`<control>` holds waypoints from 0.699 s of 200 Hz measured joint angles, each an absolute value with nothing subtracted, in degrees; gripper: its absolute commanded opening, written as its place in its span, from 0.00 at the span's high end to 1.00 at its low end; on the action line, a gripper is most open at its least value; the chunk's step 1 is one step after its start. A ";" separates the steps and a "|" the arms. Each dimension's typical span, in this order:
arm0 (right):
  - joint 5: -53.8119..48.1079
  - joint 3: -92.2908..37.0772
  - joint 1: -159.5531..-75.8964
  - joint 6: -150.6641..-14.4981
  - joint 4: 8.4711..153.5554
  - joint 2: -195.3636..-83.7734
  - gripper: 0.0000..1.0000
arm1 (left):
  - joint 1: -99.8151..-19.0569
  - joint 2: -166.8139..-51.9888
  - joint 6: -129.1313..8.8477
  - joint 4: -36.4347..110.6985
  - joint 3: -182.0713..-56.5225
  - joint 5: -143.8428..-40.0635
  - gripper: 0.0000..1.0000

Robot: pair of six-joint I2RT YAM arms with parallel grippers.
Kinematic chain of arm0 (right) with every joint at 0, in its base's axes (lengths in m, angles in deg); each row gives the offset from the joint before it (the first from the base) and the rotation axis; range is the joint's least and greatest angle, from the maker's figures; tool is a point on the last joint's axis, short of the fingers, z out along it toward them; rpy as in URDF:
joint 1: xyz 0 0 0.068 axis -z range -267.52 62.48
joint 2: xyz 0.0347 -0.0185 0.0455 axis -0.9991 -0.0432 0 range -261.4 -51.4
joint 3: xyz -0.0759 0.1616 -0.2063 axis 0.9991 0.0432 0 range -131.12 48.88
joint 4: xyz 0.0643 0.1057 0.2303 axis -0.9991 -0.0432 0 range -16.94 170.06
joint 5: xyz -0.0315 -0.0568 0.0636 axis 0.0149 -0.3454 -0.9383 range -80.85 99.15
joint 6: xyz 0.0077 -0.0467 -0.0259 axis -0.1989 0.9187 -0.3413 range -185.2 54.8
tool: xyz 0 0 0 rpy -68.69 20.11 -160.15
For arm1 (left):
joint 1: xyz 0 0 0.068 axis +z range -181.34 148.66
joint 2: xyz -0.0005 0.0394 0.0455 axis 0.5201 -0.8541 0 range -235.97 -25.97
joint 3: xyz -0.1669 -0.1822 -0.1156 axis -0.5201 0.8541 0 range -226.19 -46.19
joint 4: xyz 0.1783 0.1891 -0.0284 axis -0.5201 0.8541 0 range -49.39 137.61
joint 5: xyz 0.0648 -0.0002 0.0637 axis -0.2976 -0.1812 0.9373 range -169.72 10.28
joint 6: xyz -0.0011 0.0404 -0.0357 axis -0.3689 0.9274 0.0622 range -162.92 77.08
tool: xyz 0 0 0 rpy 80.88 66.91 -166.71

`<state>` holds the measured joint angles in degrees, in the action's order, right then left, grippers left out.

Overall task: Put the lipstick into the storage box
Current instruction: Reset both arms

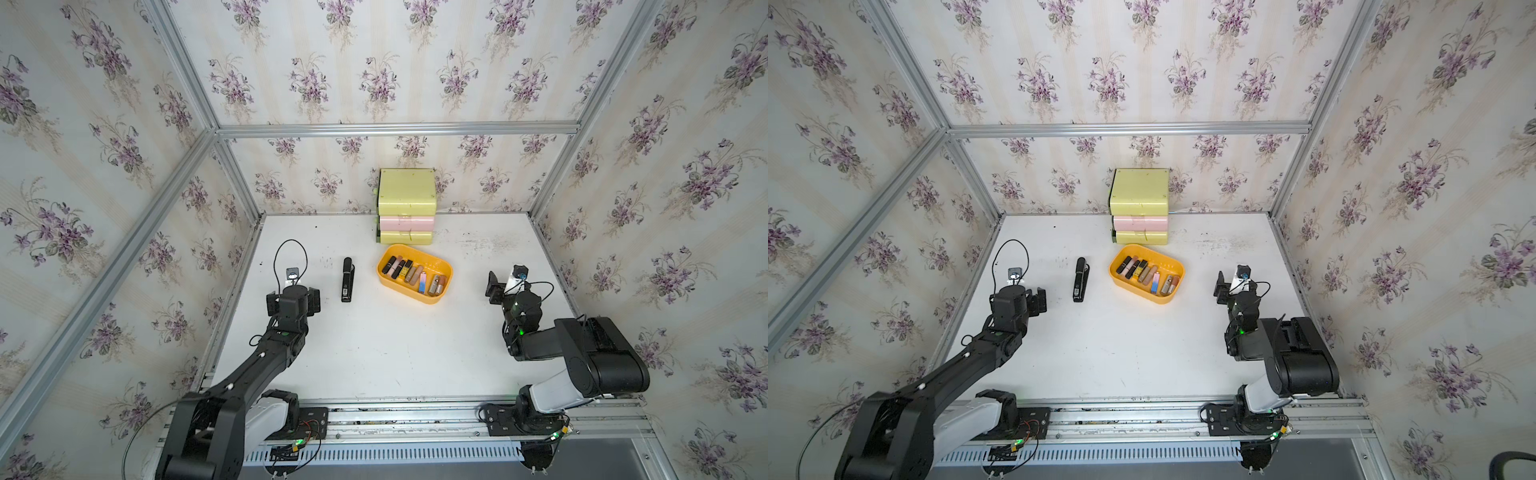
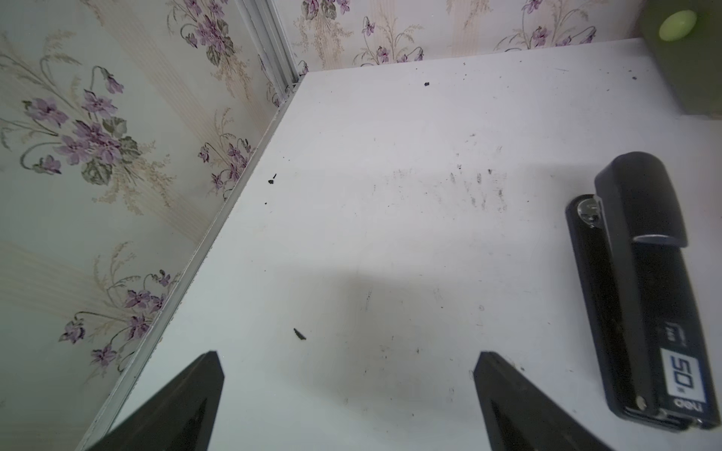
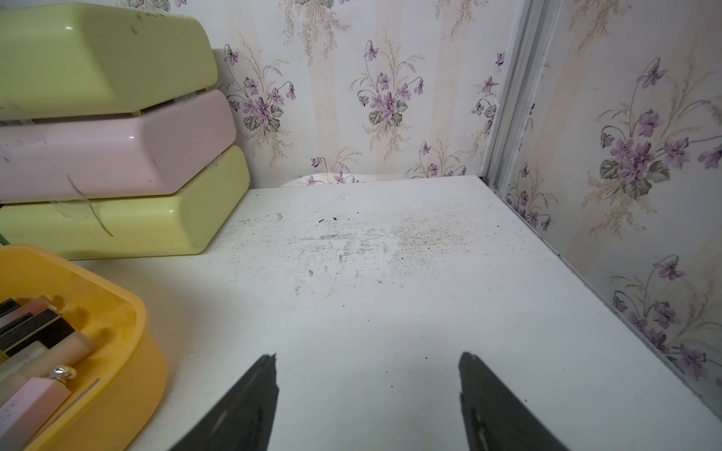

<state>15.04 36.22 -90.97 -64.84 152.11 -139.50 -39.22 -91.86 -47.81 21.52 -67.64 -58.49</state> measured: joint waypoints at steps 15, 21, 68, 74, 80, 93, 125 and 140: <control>14.84 36.20 -90.94 -65.03 152.11 -139.50 0.12 | -38.50 -96.43 -47.22 17.15 -67.93 -59.43 0.00; 14.67 36.20 -90.94 -65.01 152.11 -139.50 0.01 | -38.23 -97.56 -46.78 16.21 -68.19 -59.60 0.00; 14.47 36.15 -90.94 -65.10 152.07 -139.50 0.00 | -35.81 -102.18 -44.35 7.93 -69.35 -61.79 0.00; 14.45 36.15 -90.94 -65.12 152.07 -139.50 0.00 | -35.50 -102.74 -44.16 6.75 -69.31 -62.01 0.00; 14.45 36.15 -90.94 -65.14 152.07 -139.50 0.00 | -35.19 -103.29 -43.89 5.57 -69.20 -62.16 0.00; 14.45 36.15 -90.94 -65.14 152.07 -139.50 0.00 | -34.56 -104.71 -43.76 3.14 -68.76 -63.15 0.00; 14.29 36.15 -90.94 -65.14 152.07 -139.50 0.00 | -33.97 -107.07 -43.50 -0.36 -68.24 -65.00 0.00; 14.29 36.15 -90.94 -65.14 152.07 -139.50 0.00 | -33.97 -108.34 -43.13 -1.25 -68.37 -66.73 0.00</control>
